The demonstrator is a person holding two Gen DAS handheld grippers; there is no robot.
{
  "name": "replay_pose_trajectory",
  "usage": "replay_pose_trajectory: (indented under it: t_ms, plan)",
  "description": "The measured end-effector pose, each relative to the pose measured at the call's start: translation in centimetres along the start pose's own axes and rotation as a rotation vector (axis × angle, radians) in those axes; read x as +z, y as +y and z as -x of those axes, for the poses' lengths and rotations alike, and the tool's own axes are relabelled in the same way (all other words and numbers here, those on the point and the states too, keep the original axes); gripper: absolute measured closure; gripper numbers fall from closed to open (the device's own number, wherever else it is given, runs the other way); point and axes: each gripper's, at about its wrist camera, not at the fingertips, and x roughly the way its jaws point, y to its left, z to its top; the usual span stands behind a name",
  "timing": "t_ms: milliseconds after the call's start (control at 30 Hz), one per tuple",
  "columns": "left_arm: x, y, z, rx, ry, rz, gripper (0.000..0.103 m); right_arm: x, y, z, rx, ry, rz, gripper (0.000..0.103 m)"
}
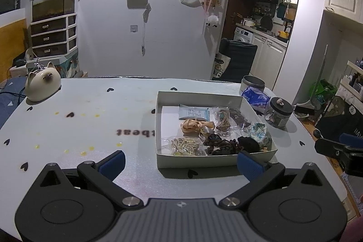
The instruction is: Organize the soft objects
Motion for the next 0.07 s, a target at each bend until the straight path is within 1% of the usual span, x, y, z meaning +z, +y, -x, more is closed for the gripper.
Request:
replay_pose_trajectory:
  t_ms: [67]
  plan:
    - [0.01,-0.01,0.0,0.002,0.001,-0.001,0.0,0.01,-0.04,-0.05,0.001,0.0,0.0,0.0]
